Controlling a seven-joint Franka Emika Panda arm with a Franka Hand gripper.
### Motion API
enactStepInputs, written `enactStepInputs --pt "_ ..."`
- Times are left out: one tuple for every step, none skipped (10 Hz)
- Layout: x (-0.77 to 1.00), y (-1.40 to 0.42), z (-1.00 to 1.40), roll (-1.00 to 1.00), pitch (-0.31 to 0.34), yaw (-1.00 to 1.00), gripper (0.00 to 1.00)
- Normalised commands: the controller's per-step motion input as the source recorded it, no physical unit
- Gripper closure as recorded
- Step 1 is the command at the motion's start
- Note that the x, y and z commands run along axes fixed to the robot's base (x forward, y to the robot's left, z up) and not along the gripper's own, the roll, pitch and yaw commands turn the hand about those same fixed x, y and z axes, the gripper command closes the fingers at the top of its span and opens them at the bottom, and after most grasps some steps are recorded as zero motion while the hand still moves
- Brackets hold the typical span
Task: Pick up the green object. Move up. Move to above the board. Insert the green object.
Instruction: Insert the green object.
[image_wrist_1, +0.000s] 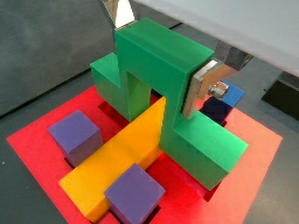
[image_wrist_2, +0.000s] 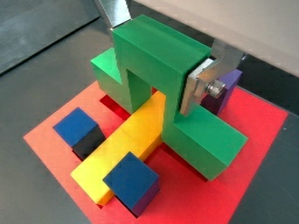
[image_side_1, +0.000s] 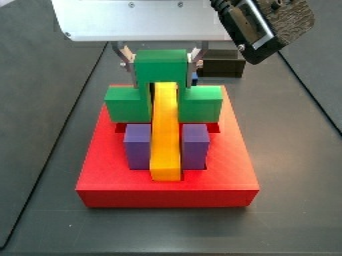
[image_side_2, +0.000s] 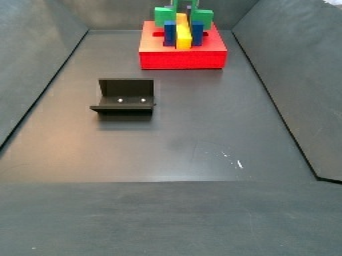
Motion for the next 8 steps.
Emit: enactStepInputs --pt "0.09 -0.05 -0.15 0.02 -0.066 0.05 1.00" --pt "0.20 -0.05 -0.16 0.04 -0.039 0.01 1.00" --pt "0.14 0.00 -0.21 0.08 -0.009 0.00 1.00" --pt "-0.03 0.00 -0.19 0.07 -0.004 0.00 1.00" --pt "0.00 0.01 -0.20 0.09 0.000 0.00 1.00" --pt "0.00 0.00 -0.17 0.14 0.000 0.00 1.00" --pt "0.00 -0.02 -0.11 0.10 0.000 0.00 1.00" --pt "0.11 -0.04 -0.12 0.12 0.016 0.00 1.00"
